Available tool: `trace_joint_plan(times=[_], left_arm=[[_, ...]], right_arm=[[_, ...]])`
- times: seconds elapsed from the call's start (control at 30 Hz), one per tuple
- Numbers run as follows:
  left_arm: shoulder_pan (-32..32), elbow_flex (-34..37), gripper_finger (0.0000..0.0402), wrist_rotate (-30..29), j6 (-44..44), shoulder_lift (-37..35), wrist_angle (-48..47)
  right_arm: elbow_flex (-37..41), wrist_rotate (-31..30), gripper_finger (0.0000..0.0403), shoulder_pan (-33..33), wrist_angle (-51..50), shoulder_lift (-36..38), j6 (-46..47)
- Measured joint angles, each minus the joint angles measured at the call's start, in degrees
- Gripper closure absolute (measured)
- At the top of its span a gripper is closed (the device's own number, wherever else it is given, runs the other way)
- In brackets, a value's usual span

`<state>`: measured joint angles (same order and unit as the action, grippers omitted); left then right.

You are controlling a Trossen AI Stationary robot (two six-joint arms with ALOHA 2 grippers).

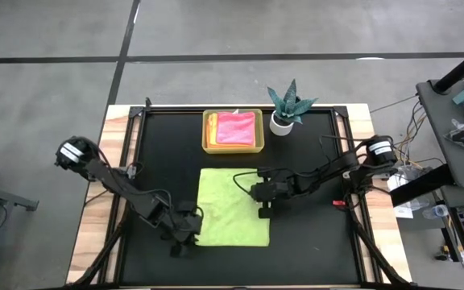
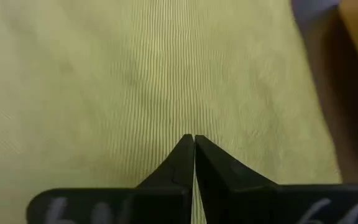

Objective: Fold microfiber towels
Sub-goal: Fold the green microfiber cloth

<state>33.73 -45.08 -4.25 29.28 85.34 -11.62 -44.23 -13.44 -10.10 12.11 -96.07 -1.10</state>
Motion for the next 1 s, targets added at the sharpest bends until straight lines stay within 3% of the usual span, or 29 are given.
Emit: trace_joint_plan(times=[0.17,0.3,0.47,0.63,0.87,1.0], left_arm=[[0.6,-3.4,0.0268,-0.3,-7.3,4.1,1.2],[2.5,-5.9,0.0226,-0.4,-15.3,7.7,-3.5],[4.4,-7.0,0.0216,-2.7,-18.7,9.6,-7.0],[4.8,-7.1,0.0253,-6.6,-19.2,9.8,-7.1],[4.6,-7.1,0.0367,-7.5,-19.2,9.6,-7.4],[4.5,-7.5,0.0397,-11.7,-18.8,8.7,-7.3]], right_arm=[[0.0,0.5,0.0394,-0.1,-1.6,2.7,0.5],[-0.1,0.6,0.0394,-0.5,-3.3,4.9,1.4],[-0.1,0.6,0.0394,-2.0,-3.7,6.0,1.2],[-0.2,0.6,0.0394,-2.4,-4.3,6.0,1.1],[-0.2,1.0,0.0394,-3.7,-4.7,6.0,1.5],[-0.2,9.5,0.0392,-4.6,-4.5,6.0,3.7]])
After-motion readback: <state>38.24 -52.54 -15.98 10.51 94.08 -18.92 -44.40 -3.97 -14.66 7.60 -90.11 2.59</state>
